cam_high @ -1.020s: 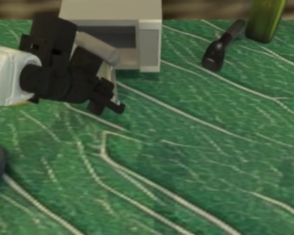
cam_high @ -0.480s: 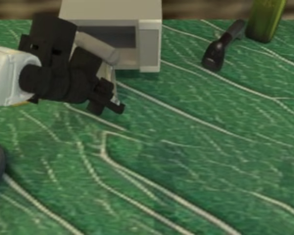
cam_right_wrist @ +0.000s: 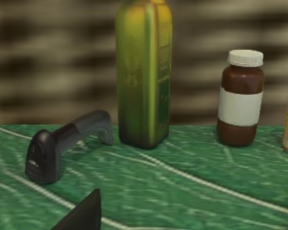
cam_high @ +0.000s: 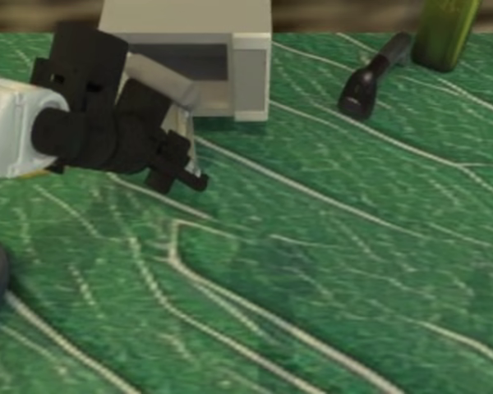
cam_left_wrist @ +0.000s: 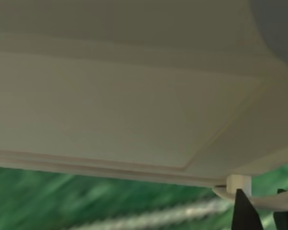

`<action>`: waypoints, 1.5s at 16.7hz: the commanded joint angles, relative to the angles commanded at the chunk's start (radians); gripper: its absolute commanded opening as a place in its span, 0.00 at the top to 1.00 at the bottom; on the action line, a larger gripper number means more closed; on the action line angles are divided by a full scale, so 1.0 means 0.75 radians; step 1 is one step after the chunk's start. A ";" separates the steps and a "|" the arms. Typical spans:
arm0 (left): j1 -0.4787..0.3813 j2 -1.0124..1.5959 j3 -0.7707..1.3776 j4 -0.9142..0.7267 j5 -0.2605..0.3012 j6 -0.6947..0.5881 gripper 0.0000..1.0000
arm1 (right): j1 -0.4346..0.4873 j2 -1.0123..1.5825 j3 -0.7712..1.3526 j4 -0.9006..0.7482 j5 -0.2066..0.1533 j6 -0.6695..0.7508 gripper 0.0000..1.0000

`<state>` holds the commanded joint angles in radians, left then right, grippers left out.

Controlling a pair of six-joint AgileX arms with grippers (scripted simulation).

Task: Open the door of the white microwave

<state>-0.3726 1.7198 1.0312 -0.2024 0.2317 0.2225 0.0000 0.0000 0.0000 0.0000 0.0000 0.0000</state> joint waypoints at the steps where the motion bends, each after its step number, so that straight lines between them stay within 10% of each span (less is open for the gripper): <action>1: 0.007 -0.002 -0.003 -0.004 0.007 0.012 1.00 | 0.000 0.000 0.000 0.000 0.000 0.000 0.00; 25: 0.049 -0.019 -0.015 -0.022 0.059 0.095 1.00 | 0.000 0.000 0.000 0.000 0.000 0.000 0.00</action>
<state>-0.3357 1.7058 1.0196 -0.2188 0.2760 0.2940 0.0000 0.0000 0.0000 0.0000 0.0000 0.0000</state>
